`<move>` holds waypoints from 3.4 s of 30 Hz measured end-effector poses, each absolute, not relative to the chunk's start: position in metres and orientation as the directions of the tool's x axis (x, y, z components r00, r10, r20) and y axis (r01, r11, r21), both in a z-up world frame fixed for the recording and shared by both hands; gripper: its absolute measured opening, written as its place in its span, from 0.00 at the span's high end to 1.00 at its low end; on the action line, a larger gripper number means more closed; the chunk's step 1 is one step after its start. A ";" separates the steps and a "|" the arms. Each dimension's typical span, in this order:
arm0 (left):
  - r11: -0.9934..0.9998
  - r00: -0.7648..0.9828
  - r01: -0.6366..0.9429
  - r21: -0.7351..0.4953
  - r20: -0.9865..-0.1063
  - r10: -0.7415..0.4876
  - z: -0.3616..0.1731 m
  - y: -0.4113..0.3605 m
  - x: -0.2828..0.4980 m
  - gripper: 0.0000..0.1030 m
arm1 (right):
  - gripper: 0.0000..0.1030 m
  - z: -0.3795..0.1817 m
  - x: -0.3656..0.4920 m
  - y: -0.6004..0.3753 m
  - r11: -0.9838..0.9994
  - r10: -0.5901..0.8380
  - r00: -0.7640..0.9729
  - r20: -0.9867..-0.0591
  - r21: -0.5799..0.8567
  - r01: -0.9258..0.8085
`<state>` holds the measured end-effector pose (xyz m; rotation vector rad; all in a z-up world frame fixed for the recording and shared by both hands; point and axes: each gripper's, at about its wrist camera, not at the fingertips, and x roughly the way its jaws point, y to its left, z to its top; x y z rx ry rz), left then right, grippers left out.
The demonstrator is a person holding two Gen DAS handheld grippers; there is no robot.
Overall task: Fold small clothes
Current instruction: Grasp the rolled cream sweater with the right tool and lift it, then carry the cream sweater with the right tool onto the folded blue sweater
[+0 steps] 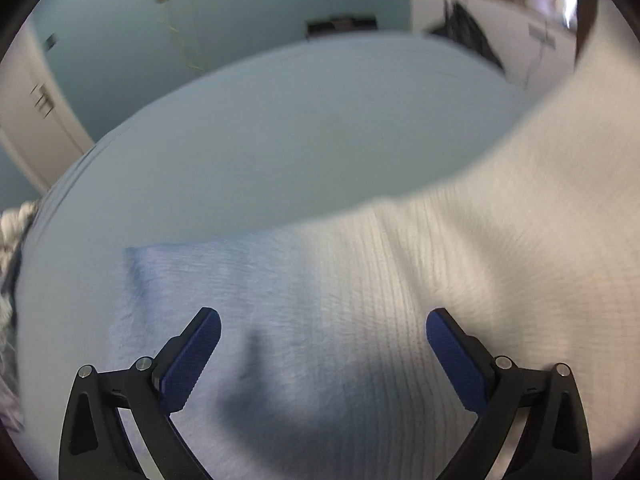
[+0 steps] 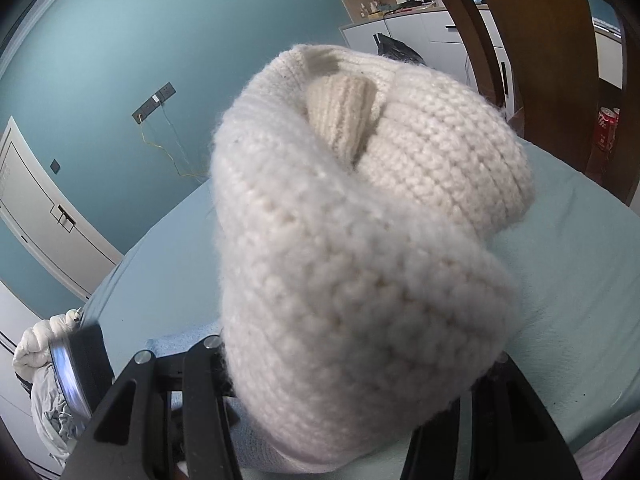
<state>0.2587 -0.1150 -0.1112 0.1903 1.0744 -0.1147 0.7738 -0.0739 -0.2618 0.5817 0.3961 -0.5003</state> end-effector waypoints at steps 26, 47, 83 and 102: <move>0.982 0.399 0.187 0.023 -0.915 -0.054 -0.136 -0.115 0.277 0.00 | 0.54 -0.264 0.781 -0.066 0.745 -0.351 0.823 -0.447 0.399 0.535; 0.992 0.472 -0.068 0.104 -0.873 0.123 -0.081 0.130 0.183 0.00 | 0.55 -0.229 0.840 0.040 0.820 -0.567 0.730 -0.381 -0.182 0.542; 0.997 0.658 -0.051 -0.058 -0.753 -0.011 -0.036 0.098 0.191 0.00 | 0.04 -0.310 0.807 0.096 0.908 -0.380 0.710 -0.593 -0.385 0.164; 0.995 0.454 0.026 -0.096 -0.886 -0.098 -0.095 0.070 0.187 0.00 | 0.04 -0.341 0.890 0.039 0.919 0.105 0.579 -0.808 0.301 0.253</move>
